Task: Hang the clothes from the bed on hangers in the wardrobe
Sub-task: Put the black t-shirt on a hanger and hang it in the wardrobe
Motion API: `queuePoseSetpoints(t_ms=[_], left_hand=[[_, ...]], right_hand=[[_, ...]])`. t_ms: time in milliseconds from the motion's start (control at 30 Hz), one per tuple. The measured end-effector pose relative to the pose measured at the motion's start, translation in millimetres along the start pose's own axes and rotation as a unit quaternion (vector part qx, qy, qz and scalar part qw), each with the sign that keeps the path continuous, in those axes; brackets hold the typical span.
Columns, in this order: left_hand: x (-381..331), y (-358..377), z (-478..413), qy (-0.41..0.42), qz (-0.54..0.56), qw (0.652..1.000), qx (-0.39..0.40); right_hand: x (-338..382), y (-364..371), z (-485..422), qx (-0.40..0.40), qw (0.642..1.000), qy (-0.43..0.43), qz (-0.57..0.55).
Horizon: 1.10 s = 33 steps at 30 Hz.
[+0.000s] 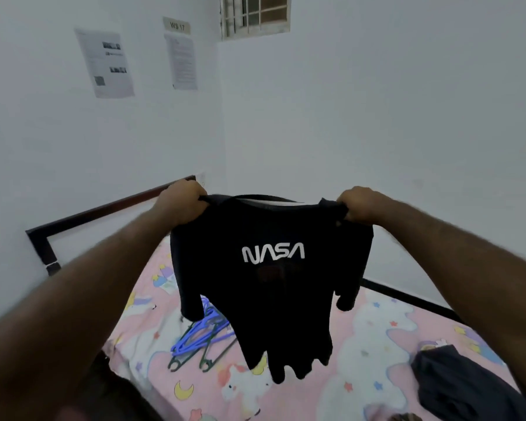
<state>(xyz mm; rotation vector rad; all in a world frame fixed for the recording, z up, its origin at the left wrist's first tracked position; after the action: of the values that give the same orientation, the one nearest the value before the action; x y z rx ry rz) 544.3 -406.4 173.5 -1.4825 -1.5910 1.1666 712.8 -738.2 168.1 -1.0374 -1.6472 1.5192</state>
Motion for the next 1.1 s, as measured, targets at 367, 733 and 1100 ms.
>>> queuePoseSetpoints(t_ms=[367,733,1100], left_hand=[[8,73,17,-0.053,0.04,0.998,-0.002],[-32,122,-2,-0.192,0.357,0.913,0.048],[-55,136,-7,-0.162,0.318,0.933,0.033]], right_hand=[[-52,79,1,-0.135,0.923,0.202,-0.3],[-88,120,5,0.008,0.952,0.182,-0.245],[-117,131,-1,-0.029,0.931,0.142,-0.336]])
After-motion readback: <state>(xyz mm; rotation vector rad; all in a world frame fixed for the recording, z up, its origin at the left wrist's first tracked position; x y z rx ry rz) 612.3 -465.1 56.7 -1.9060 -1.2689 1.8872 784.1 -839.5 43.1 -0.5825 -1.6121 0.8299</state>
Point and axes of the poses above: each hand's wrist, its own z-axis away from the middle knuckle, its own y-axis out of the palm, x = y × z, the point moved 1 cm from there along -z, towards the middle knuckle, and after that the axes turned 8 degrees about y, right-handed, at the moved point
